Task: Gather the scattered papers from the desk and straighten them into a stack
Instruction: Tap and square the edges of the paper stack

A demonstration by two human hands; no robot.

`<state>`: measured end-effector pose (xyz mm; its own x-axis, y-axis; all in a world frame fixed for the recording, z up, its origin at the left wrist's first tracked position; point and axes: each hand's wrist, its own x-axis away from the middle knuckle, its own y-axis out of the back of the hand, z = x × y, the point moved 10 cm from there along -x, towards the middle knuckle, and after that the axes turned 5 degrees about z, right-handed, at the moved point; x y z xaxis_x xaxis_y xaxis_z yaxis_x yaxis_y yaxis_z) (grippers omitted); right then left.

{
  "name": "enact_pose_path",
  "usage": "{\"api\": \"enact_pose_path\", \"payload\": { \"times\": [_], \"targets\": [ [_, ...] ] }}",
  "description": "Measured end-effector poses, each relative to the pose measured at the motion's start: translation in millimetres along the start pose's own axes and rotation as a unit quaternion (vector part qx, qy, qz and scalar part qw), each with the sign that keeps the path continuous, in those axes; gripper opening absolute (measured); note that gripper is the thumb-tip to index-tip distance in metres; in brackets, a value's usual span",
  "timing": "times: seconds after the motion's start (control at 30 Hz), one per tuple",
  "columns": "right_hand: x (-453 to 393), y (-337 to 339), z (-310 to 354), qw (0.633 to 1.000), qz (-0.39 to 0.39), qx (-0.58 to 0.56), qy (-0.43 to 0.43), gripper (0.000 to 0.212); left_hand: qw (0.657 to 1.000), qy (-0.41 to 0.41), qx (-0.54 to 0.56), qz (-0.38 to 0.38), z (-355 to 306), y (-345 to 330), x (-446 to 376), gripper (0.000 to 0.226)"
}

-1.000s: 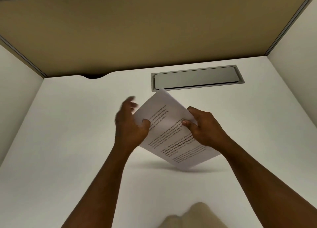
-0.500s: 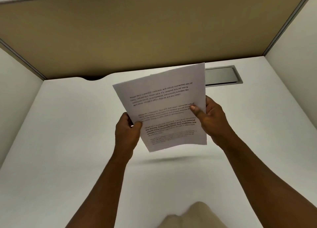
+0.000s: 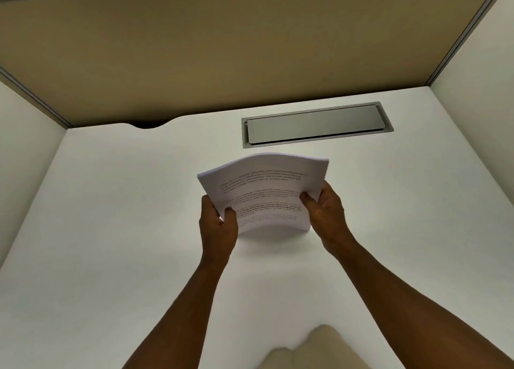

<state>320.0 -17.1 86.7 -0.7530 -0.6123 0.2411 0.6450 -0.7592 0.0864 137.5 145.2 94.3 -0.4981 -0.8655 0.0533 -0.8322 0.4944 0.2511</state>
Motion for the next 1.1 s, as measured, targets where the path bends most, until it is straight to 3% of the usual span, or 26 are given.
{"api": "enact_pose_path", "payload": {
  "times": [0.4, 0.63, 0.87, 1.1],
  "targets": [
    [-1, 0, -3, 1.000, 0.010, -0.015, 0.010, 0.034, 0.999, -0.026, 0.037, -0.015, -4, 4, -2, 0.041],
    [-1, -10, -36, 0.999, 0.036, -0.001, -0.039, 0.035, 0.999, 0.041, 0.014, 0.024, 34, -9, 2, 0.039],
    [0, -8, -28, 0.998, 0.042, 0.041, -0.018, 0.027, 0.998, 0.053, 0.004, 0.028, 33, -4, 2, 0.033],
    [-15, -3, -20, 0.992, 0.083, 0.089, -0.035, 0.019, 0.967, 0.215, 0.079, 0.115, 46, 6, -7, 0.041]
  ]
}}
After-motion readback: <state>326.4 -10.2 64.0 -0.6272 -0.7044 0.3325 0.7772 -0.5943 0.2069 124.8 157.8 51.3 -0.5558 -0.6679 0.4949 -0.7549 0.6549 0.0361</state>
